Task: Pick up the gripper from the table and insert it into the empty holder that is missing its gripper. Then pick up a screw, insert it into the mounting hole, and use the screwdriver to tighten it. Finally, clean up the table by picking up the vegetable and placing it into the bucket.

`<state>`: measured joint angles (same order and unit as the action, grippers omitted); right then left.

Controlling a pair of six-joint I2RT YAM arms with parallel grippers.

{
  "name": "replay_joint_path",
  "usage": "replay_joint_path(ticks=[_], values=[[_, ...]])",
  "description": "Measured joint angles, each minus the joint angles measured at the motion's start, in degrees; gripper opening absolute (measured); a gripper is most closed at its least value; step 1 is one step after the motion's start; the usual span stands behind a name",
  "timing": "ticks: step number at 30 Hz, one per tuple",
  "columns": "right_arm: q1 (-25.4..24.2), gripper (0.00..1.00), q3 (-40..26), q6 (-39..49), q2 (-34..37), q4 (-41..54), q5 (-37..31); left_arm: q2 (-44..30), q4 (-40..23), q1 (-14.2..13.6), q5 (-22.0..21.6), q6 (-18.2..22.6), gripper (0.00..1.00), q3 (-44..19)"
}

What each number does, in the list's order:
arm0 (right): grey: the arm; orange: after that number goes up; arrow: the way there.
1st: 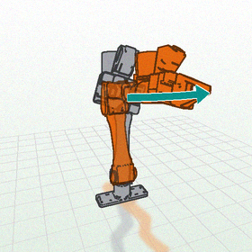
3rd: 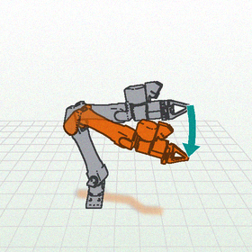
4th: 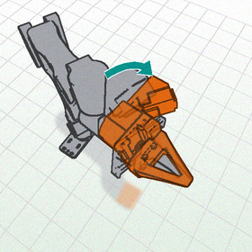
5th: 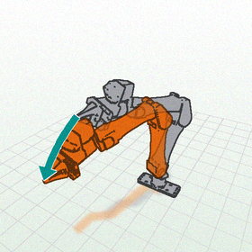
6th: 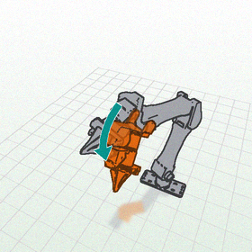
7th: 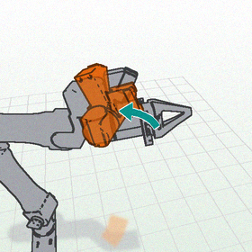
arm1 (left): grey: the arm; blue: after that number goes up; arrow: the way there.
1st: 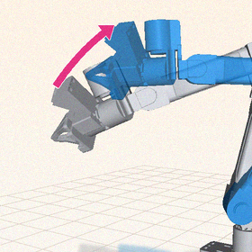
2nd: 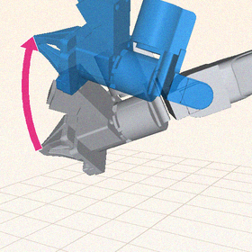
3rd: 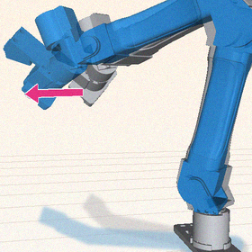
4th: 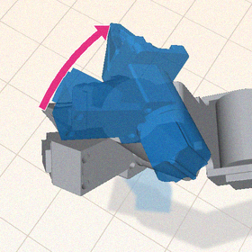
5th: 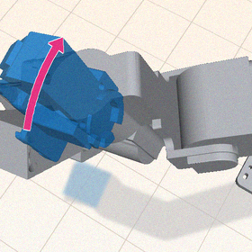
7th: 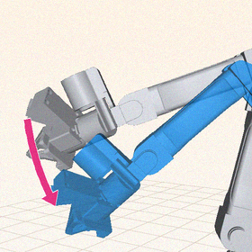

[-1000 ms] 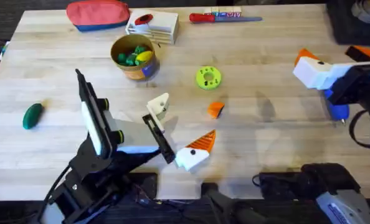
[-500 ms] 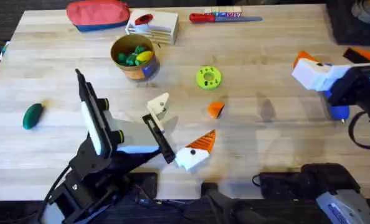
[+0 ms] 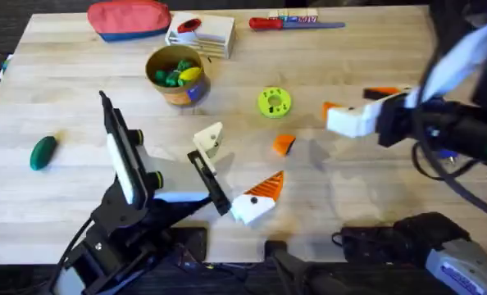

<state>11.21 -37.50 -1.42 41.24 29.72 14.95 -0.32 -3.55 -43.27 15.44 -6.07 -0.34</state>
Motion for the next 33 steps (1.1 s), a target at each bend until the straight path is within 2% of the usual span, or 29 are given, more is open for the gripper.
replay_joint_path(ticks=[6,11,14,18,23,27,30,33], values=[[8.19,0.991,0.0,-0.4,7.03,-0.36,1.17,0.0,-0.02,0.0,-0.02,0.0,0.987,0.0],[9.95,0.992,-0.22,-1.35,12.62,-0.72,3.21,0.01,0.0,0.0,0.0,0.0,0.988,0.0],[11.38,0.992,-2.38,-0.88,15.8,3.94,4.25,0.01,-0.01,0.0,-0.01,0.0,0.988,0.0],[16.54,0.992,-8.02,1.27,19.15,9.96,0.58,0.02,-0.01,0.0,0.0,0.0,0.987,0.0],[22.6,0.988,-11.92,4.5,22.82,10.2,-4.76,0.0,-0.02,0.0,0.0,0.0,0.987,0.0],[24.56,0.804,-11.98,5.53,28.56,10.07,-6.86,0.01,-0.01,0.0,0.0,-0.02,0.985,0.0],[24.85,0.709,-11.98,5.97,32.68,8.69,-7.77,0.01,-0.02,0.0,0.0,-0.02,0.987,0.0],[24.89,0.563,-11.98,6.18,34.76,7.37,-8.25,0.01,-0.02,0.0,0.0,-0.02,0.988,0.0]])
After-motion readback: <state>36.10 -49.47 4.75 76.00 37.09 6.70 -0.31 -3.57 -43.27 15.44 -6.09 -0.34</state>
